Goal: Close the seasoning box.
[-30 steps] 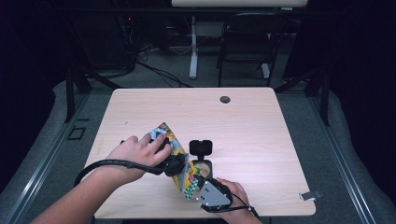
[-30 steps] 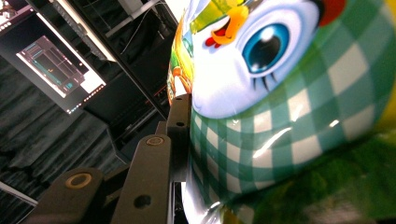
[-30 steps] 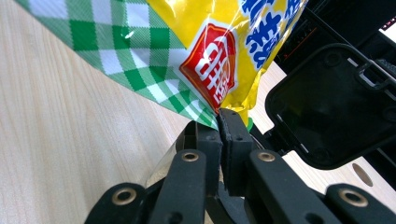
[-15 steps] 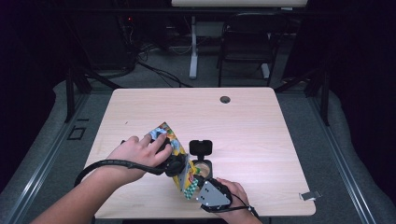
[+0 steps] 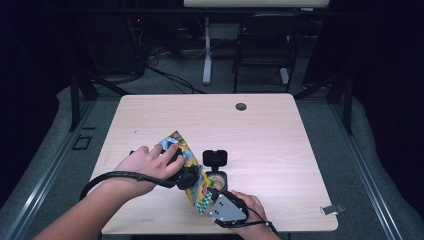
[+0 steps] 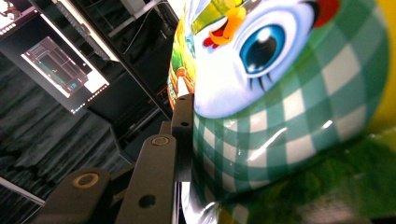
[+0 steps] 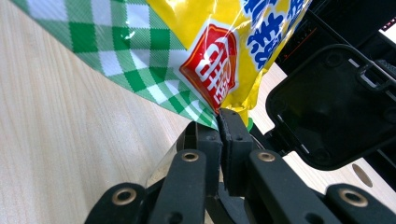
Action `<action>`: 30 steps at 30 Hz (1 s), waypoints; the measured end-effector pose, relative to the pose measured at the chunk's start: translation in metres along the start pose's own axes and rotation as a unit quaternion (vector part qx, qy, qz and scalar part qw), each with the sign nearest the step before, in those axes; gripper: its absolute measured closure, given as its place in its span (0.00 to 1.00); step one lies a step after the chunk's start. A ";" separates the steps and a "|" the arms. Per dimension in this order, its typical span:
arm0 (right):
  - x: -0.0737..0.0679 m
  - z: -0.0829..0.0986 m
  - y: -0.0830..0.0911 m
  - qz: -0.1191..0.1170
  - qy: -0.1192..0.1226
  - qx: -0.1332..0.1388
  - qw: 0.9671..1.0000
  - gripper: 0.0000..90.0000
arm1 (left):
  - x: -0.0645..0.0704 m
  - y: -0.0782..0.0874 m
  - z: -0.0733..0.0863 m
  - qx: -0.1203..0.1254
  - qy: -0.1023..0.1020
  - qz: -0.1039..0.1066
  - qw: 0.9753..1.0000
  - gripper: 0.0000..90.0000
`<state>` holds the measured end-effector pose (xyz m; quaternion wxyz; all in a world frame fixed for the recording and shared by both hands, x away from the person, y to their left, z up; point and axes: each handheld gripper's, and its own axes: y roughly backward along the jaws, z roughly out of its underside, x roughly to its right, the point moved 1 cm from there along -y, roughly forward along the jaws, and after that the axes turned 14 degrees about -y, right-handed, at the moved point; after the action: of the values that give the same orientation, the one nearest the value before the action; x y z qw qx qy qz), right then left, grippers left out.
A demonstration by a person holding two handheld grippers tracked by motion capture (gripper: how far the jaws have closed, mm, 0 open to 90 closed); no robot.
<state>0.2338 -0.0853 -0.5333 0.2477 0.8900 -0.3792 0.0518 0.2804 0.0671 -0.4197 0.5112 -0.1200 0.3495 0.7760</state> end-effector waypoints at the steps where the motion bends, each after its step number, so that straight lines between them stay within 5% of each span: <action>1: 0.000 0.000 0.000 0.000 0.000 0.000 1.000 0.97 | 0.000 0.000 0.000 0.000 0.000 0.000 1.000 0.82; 30: 0.000 0.000 0.001 0.000 -0.002 0.001 1.000 0.97 | -0.001 0.001 0.000 0.001 -0.004 -0.002 1.000 0.82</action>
<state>0.2333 -0.0860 -0.5325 0.2460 0.8905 -0.3794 0.0508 0.2801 0.0657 -0.4188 0.5144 -0.1167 0.3479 0.7751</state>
